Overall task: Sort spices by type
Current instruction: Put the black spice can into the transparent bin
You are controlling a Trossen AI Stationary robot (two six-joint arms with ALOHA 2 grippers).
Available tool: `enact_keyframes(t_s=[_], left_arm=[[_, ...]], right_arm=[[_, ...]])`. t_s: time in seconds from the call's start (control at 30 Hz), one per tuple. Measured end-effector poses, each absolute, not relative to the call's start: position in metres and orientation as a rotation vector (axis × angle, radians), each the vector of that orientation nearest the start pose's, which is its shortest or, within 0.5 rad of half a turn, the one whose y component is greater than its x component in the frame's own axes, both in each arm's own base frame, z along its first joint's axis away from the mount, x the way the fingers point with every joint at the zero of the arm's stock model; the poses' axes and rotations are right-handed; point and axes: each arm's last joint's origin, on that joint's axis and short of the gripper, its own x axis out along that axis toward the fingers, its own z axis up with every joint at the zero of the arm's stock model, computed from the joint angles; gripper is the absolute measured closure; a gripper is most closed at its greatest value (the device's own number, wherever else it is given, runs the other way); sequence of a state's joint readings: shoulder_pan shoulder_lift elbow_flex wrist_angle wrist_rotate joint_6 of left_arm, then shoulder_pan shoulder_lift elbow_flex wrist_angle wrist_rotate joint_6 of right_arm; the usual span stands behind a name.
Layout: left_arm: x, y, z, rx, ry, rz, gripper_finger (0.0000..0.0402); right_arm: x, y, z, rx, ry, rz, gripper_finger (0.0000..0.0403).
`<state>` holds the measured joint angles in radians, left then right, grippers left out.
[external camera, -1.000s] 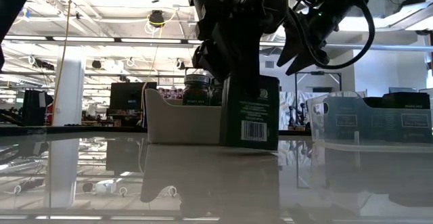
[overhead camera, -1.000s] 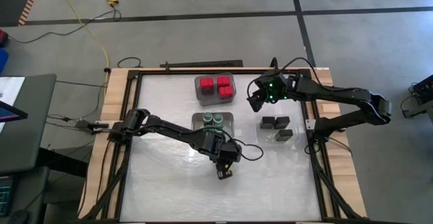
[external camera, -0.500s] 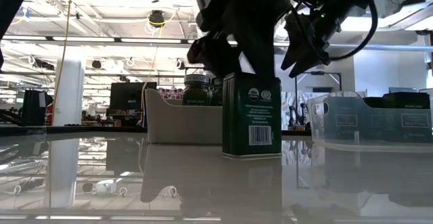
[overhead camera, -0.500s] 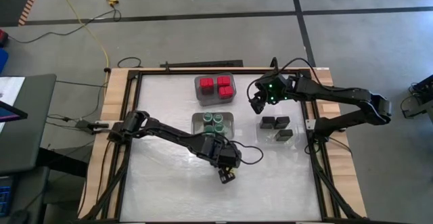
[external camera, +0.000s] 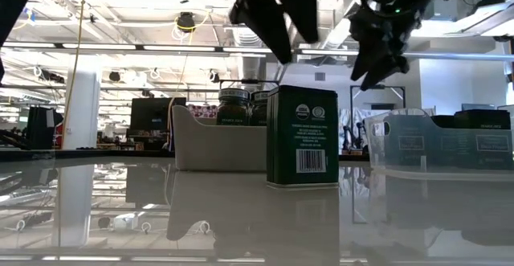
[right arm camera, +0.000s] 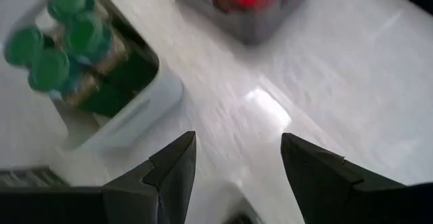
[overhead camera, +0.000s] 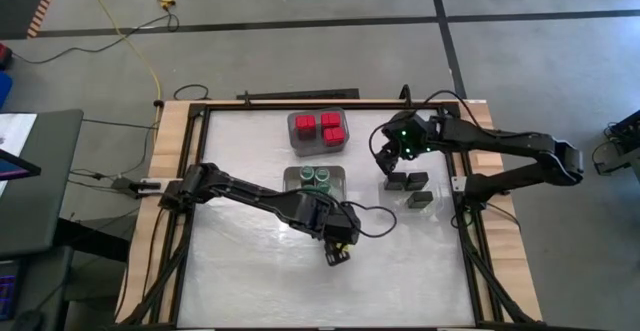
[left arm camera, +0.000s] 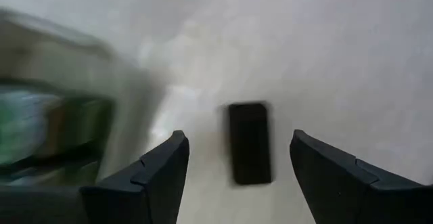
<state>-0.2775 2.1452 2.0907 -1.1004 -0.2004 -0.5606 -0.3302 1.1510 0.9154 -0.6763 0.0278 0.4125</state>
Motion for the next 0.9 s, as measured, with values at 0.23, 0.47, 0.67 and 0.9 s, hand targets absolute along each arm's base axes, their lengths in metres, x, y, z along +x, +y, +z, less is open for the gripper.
enact_keyframes(t_s=[0.23, 0.47, 0.67, 0.9], left_arm=[[0.426, -0.116, 0.29, -0.07, 1.161, 0.224, 0.0154], [0.412, -0.106, 0.282, 0.162, 1.228, 0.347, 0.0154], [0.37, -0.077, 0.286, 0.191, 1.13, 0.306, 0.0154], [0.27, -0.038, 0.295, 0.136, 1.013, 0.325, 0.0154]], right_arm=[[0.196, -0.05, 0.289, 0.653, 0.9, -0.62, 0.0159], [0.195, 0.0, 0.305, 0.689, 0.894, -0.683, 0.0159], [0.188, 0.05, 0.307, 0.852, 0.825, -0.765, 0.0163], [0.209, 0.11, 0.276, 1.143, 0.748, -0.892, 0.0183]])
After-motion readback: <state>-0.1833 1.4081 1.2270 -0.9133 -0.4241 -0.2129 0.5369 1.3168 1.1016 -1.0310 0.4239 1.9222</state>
